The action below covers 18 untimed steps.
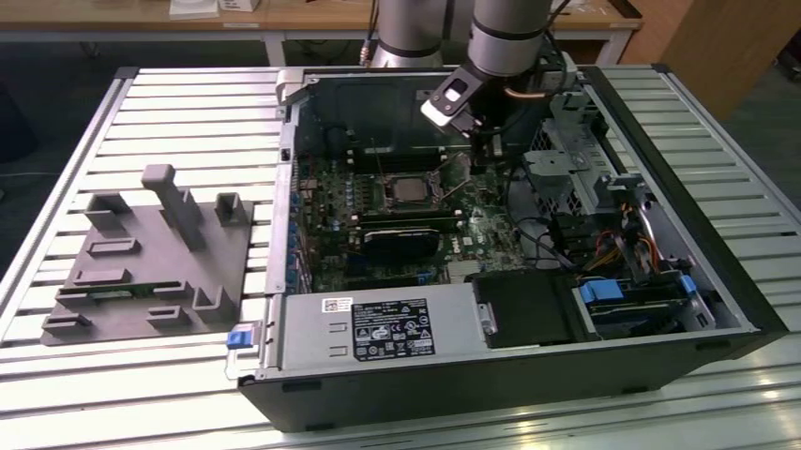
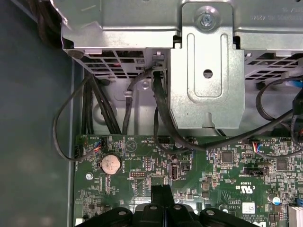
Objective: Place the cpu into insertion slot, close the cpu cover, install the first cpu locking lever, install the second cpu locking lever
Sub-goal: 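Close the cpu cover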
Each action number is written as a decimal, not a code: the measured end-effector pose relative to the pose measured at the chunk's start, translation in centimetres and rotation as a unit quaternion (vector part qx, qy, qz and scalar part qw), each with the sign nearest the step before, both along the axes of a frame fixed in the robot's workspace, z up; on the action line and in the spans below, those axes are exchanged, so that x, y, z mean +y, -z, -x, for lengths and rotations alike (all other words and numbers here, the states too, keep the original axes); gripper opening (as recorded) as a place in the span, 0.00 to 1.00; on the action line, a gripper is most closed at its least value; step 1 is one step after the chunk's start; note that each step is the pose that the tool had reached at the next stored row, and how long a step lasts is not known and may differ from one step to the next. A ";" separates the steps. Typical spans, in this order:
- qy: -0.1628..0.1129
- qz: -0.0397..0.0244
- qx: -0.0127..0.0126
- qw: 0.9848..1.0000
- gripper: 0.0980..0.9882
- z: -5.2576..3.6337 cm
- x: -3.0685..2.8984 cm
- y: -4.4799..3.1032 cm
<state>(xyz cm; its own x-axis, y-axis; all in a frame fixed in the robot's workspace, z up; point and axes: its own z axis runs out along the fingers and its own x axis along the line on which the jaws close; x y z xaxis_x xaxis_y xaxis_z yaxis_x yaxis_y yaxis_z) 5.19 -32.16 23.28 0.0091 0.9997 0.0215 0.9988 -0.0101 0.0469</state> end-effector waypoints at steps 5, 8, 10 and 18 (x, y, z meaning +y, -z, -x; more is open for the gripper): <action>0.000 0.000 0.000 1.000 0.01 0.29 0.00 0.00; 0.000 0.000 0.000 1.000 0.01 0.55 0.00 0.00; 0.000 0.000 0.000 1.000 0.01 0.79 0.00 0.00; 0.000 0.000 0.000 1.000 0.01 1.90 0.00 0.00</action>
